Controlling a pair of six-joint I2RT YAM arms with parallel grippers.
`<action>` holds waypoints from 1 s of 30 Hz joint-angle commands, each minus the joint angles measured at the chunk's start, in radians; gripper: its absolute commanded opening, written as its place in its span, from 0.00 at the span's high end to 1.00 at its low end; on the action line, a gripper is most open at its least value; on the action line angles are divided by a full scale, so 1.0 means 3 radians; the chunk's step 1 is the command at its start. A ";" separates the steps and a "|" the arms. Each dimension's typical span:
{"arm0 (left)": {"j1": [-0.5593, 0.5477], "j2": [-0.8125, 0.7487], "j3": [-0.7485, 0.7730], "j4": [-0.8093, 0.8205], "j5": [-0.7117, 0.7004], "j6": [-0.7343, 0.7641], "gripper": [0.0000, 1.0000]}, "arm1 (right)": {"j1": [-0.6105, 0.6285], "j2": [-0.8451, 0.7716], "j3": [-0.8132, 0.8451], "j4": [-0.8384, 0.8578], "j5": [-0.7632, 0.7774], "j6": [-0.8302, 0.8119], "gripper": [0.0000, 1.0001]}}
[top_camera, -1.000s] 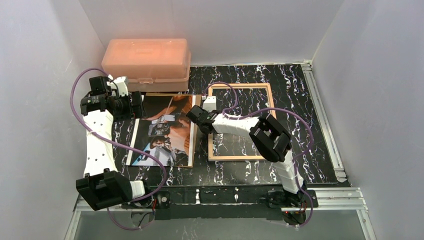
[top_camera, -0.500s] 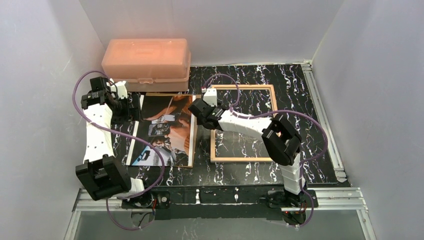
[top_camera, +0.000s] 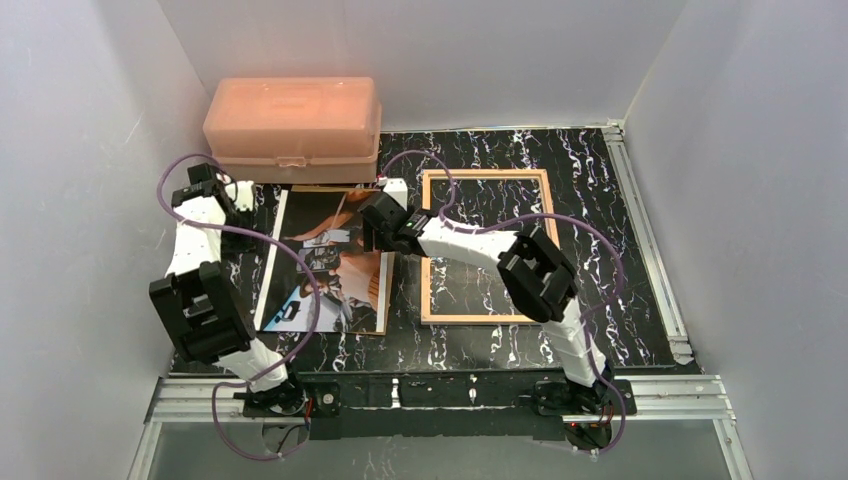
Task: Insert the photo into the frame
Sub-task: Pick up the photo frame item at the center of the board.
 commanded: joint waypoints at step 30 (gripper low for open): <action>-0.0087 0.1127 -0.0307 0.0779 -0.0227 -0.0381 0.47 | -0.0208 0.0211 -0.0156 0.0271 -0.0603 0.0373 0.17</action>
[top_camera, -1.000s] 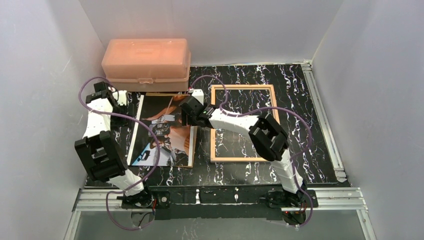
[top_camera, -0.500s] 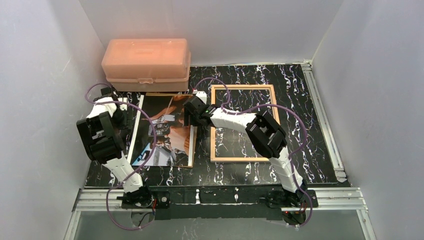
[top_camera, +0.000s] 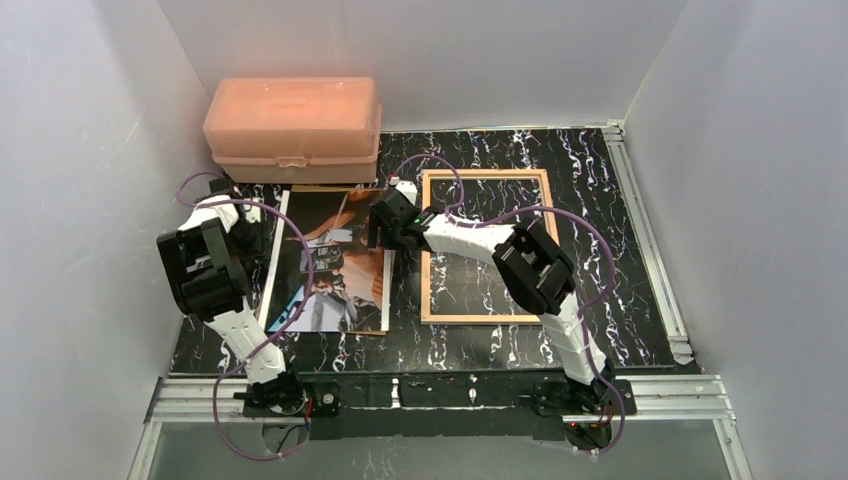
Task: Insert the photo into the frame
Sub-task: Pick up the photo frame item at the center of the board.
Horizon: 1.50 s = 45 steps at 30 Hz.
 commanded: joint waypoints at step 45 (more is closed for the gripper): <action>-0.0084 -0.0046 -0.0205 0.0006 0.0141 0.0067 0.53 | -0.0163 0.0014 -0.0080 0.0080 -0.0190 0.0113 0.17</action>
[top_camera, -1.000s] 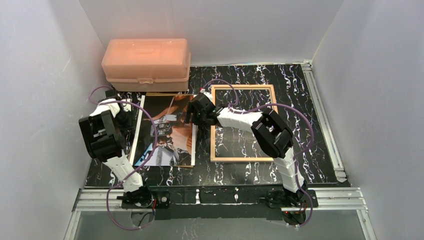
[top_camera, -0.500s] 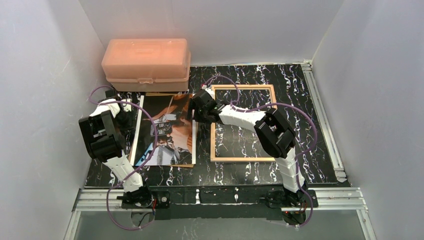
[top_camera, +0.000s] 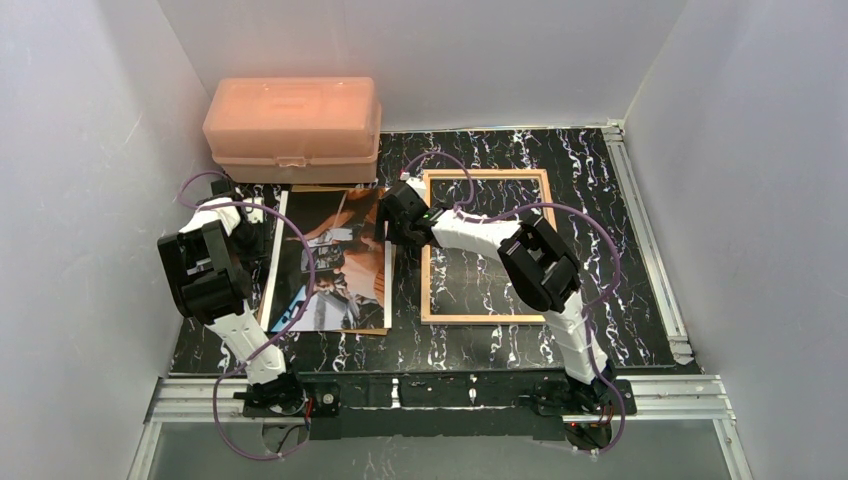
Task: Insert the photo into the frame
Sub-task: Pick up the photo frame item at the center of the board.
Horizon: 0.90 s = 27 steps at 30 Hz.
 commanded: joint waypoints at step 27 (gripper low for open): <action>-0.0038 0.0160 -0.0223 -0.0044 0.0277 -0.0004 0.69 | 0.0045 -0.0486 -0.0357 0.0572 -0.0544 0.0562 0.18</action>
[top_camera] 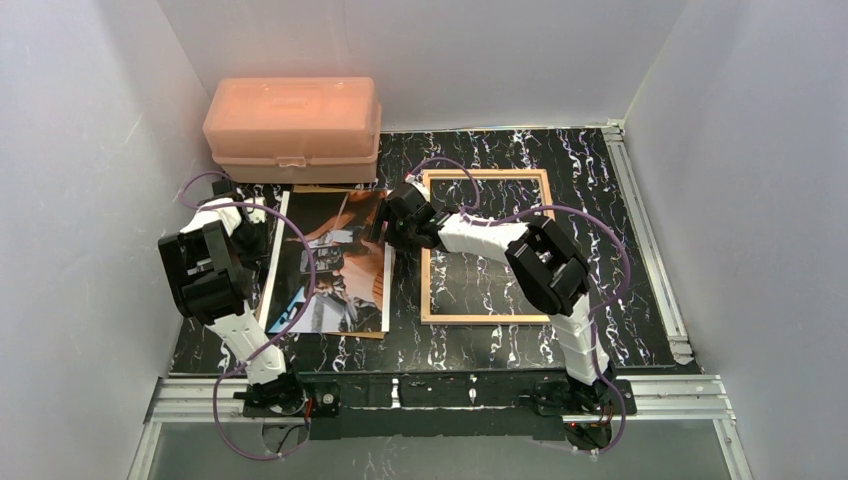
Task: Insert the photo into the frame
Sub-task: Pick up the photo frame item at the center of the board.
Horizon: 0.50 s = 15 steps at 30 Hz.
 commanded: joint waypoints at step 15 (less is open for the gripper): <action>-0.0020 0.0103 -0.0228 -0.0066 0.0129 0.0074 0.71 | 0.0029 -0.0351 0.0002 -0.0375 0.0353 -0.0137 0.16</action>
